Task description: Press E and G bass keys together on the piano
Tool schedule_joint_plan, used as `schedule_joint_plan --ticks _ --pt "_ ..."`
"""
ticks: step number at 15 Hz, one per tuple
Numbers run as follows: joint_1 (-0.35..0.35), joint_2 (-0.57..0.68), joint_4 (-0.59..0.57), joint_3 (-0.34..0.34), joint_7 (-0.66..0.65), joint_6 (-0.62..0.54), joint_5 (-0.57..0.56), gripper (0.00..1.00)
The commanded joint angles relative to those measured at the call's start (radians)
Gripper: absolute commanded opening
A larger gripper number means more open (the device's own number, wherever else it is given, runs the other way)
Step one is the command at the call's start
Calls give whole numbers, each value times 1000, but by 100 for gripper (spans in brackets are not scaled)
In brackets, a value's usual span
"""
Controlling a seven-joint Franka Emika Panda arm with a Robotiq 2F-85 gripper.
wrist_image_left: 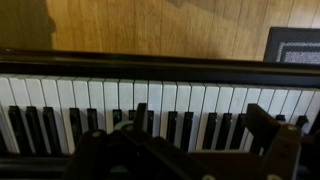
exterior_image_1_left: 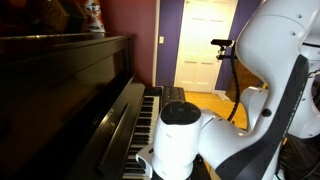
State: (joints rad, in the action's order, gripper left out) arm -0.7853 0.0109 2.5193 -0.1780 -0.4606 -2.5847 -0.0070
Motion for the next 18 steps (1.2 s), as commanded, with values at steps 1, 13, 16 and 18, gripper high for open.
schedule_joint_plan --ticks 1,13,16,18 --pt "87 -252 106 -80 27 230 44 100" --pt "196 -939 308 128 116 602 -148 100" --pt "293 -879 257 41 179 583 -57 100" --pt "295 -915 269 42 184 589 -57 100"
